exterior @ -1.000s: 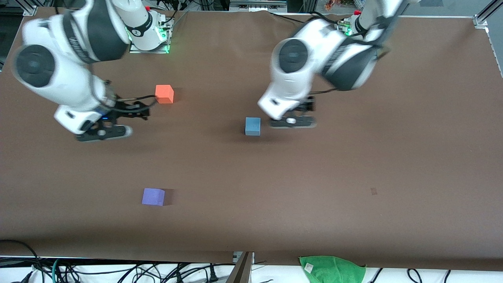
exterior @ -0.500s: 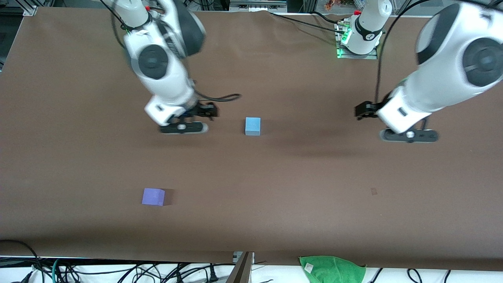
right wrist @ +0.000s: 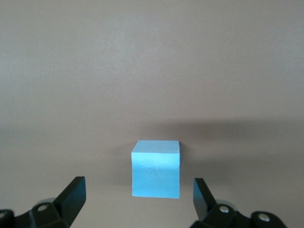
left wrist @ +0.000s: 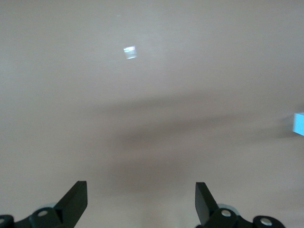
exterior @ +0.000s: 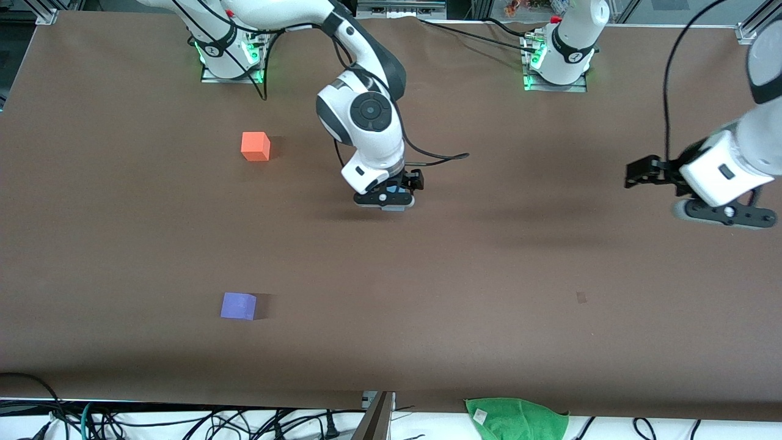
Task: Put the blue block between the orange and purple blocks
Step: 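Grasp the blue cube with the right gripper while the left gripper withdraws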
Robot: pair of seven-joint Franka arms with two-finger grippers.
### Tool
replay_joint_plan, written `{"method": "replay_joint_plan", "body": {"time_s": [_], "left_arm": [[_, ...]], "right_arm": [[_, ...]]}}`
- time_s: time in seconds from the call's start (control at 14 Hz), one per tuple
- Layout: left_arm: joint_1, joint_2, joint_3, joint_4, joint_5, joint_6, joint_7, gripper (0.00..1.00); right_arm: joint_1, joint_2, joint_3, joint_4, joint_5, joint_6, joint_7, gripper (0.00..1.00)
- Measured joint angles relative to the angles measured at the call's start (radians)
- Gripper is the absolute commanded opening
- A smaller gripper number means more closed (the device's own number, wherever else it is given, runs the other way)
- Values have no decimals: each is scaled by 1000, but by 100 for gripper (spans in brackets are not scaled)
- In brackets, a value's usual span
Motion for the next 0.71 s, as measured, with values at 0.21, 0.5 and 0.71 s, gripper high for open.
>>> {"method": "replay_joint_plan", "body": {"time_s": [0.21,0.5,0.71], "left_arm": [[-45,-142,92,-204,-5,144,20,100],[-68,-283,90,-329,-5,173,18,100],[-70,-278,67,-331,-5,185,-21,100]], "right_arm": [[4,16,-1,2,-6,3,0,100],[17,42,-1,-17,-67,18,-1,100],[30,64,-1,-32,-72,65,-1,100]]}}
